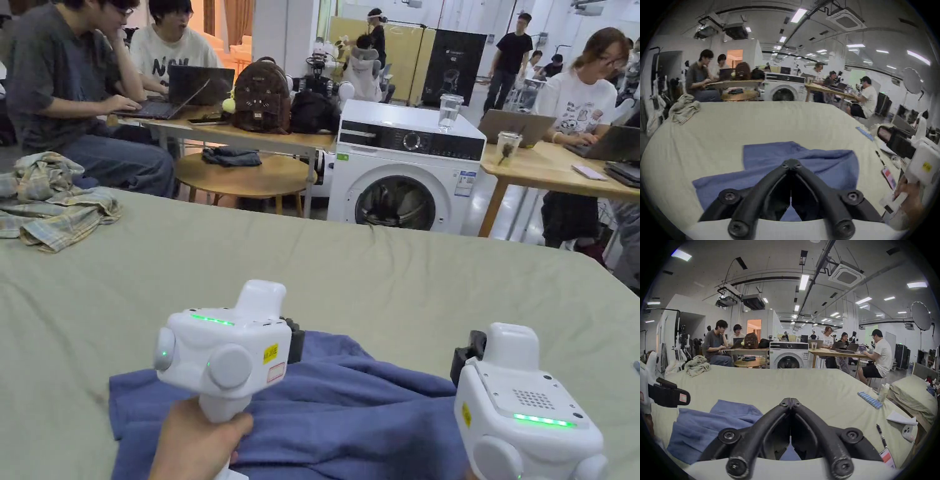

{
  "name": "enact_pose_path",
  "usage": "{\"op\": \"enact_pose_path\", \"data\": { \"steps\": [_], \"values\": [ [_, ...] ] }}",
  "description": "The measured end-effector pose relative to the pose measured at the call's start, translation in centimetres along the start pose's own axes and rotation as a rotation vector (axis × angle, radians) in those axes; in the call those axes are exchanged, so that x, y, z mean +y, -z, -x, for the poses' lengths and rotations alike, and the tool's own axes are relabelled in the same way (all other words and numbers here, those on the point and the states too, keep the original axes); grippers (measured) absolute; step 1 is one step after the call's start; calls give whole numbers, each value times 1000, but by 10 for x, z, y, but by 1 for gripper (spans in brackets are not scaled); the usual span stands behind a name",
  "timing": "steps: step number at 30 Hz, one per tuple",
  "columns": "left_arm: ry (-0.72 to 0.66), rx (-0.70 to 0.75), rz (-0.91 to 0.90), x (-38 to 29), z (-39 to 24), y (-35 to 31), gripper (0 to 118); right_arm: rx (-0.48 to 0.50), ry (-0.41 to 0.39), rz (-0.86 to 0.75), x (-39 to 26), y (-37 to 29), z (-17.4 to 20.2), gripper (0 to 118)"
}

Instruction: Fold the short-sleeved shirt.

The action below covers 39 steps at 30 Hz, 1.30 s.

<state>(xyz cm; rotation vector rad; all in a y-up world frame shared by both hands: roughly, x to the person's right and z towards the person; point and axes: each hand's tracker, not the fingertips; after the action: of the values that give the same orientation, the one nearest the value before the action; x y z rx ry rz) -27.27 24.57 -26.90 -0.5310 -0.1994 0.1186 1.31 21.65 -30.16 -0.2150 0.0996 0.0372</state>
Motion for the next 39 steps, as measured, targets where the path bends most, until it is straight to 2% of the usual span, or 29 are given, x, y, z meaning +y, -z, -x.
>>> {"op": "enact_pose_path", "data": {
  "steps": [3,10,14,15,16,17,18,20,21,27,29,30,31,32,33,34,35,39],
  "values": [
    [-44,55,31,-6,35,-9,0,25,-12,13,-4,4,12,0],
    [-199,161,225,1,142,-3,0,64,-26,56,-10,14,26,0],
    [-237,206,315,0,188,11,0,69,-44,70,-13,18,32,0],
    [-260,197,356,1,199,17,8,73,-44,73,-13,19,32,0],
    [-293,196,387,0,210,24,40,72,-45,78,-14,20,33,0],
    [-322,199,394,-3,218,29,57,73,-45,81,-15,22,33,0],
    [-345,180,402,-4,225,32,52,73,-46,85,-16,23,34,0],
    [-355,258,436,-9,235,48,62,71,-49,94,-17,25,34,0],
    [-350,277,454,-11,239,55,62,71,-50,96,-17,25,33,0],
    [-347,330,531,-39,248,86,62,58,-54,119,-22,30,28,0],
    [-243,378,504,-41,232,87,59,57,-59,128,-24,30,26,0],
    [-209,396,511,-42,222,85,54,58,-61,130,-25,29,24,0],
    [-187,386,502,-42,216,85,36,56,-63,131,-26,29,23,0],
    [-186,365,495,-41,212,84,10,51,-65,133,-26,29,21,0],
    [-186,332,484,-39,210,83,0,51,-66,138,-26,29,18,0],
    [-184,281,485,-38,208,83,0,47,-62,144,-26,31,15,0],
    [-190,333,490,-38,202,84,0,42,-59,152,-25,32,12,0],
    [-147,332,439,-37,191,72,0,24,-50,216,-20,39,-5,0]
  ]
}}
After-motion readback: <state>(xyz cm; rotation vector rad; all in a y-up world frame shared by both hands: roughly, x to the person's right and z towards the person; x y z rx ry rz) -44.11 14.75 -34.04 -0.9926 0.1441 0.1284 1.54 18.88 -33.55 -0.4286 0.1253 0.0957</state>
